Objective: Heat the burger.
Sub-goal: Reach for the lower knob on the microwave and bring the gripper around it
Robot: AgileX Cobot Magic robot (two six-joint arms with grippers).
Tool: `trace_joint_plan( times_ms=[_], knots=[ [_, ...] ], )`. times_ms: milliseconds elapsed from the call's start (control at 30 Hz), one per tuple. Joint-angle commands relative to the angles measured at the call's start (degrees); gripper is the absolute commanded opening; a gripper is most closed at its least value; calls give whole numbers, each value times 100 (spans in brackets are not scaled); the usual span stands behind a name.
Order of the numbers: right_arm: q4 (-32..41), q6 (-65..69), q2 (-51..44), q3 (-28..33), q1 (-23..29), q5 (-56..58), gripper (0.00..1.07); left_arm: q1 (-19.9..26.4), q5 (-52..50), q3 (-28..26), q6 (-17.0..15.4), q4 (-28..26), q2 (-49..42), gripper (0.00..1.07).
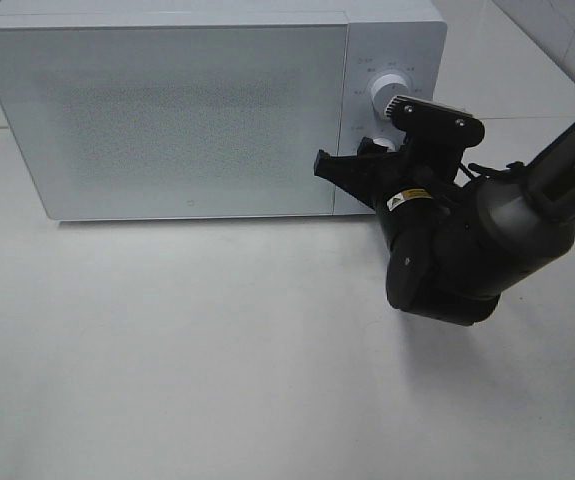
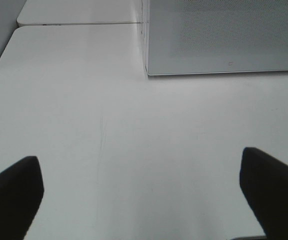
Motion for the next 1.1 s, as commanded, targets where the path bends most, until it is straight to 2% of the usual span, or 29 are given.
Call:
trace_joint_plan(
  times_ms=[33, 467, 1100],
  knots=[
    [-304, 550, -17, -23, 23, -390, 0, 17, -11, 17, 0, 0, -132, 100],
    [-493, 2515, -17, -23, 23, -539, 0, 17, -11, 17, 0, 0, -132, 100],
    [-607, 4211, -17, -23, 23, -699, 0, 17, -11, 17, 0, 0, -132, 100]
  ],
)
